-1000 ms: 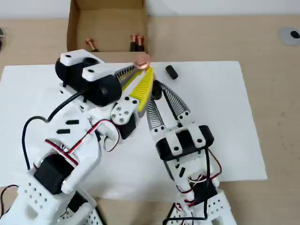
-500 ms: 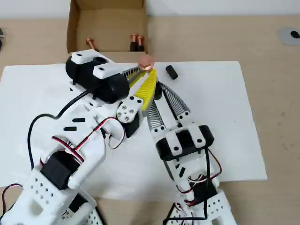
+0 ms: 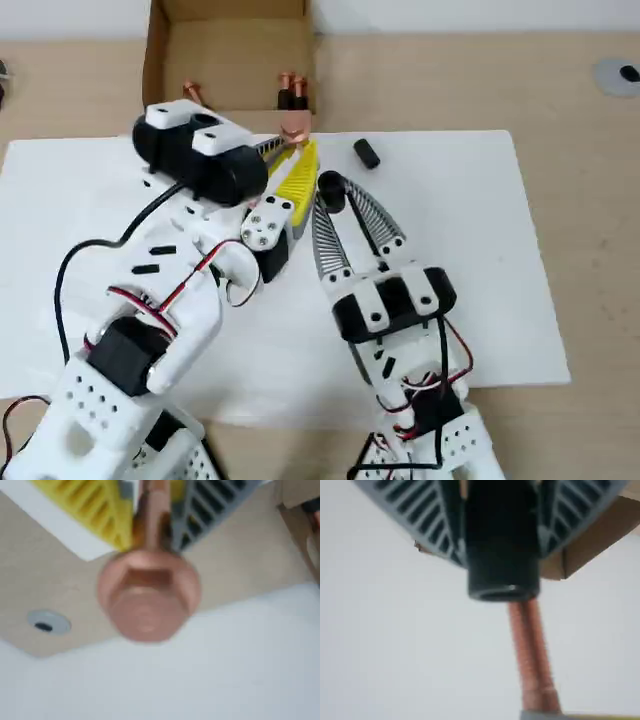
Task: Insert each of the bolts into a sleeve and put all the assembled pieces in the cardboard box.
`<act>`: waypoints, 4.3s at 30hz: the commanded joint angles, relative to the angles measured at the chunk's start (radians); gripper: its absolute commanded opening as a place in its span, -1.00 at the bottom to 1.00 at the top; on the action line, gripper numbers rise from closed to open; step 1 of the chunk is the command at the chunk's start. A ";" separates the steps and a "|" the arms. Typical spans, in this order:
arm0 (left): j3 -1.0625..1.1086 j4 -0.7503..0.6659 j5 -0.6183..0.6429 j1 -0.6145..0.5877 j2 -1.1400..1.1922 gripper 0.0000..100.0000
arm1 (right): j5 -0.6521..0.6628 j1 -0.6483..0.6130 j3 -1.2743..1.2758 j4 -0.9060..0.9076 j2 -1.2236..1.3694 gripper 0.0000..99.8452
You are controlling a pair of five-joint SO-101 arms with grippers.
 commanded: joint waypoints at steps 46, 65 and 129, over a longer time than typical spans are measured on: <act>-0.203 0.135 -0.005 0.055 -0.010 -0.99 | -0.009 0.012 -0.002 0.012 -0.116 -0.98; -0.126 0.135 0.002 0.063 -0.002 -0.99 | -0.009 0.012 -0.002 0.012 -0.116 -0.98; -0.083 0.127 0.003 0.092 -0.004 -0.99 | -0.009 0.012 -0.002 0.012 -0.116 -0.98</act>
